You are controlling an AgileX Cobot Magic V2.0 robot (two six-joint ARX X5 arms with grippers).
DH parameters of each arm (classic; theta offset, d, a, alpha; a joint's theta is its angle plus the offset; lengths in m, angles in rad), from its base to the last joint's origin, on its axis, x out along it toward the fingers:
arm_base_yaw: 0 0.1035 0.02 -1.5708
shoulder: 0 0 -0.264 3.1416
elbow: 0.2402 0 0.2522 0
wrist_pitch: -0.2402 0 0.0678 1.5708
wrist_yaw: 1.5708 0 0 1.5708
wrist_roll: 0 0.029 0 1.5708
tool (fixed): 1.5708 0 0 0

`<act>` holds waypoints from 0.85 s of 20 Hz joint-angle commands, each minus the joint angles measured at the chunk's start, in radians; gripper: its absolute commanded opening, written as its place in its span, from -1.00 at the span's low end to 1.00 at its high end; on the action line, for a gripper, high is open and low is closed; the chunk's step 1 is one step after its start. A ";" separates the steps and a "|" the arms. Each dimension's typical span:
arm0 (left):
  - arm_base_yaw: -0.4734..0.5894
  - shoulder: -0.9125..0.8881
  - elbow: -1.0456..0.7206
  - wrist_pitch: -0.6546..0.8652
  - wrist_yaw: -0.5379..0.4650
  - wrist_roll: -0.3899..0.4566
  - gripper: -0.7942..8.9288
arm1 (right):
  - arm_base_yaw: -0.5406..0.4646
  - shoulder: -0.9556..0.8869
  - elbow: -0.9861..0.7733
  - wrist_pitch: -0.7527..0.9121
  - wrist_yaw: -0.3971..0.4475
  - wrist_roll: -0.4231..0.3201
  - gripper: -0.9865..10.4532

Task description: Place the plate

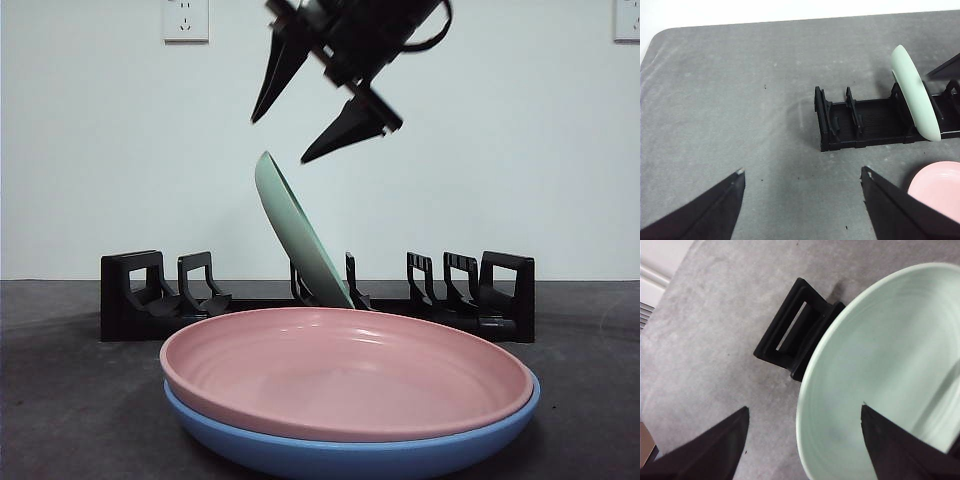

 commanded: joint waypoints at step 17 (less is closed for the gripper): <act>-0.003 0.005 0.015 0.006 -0.006 0.004 -0.07 | 0.042 0.064 0.028 0.064 0.050 0.037 -0.81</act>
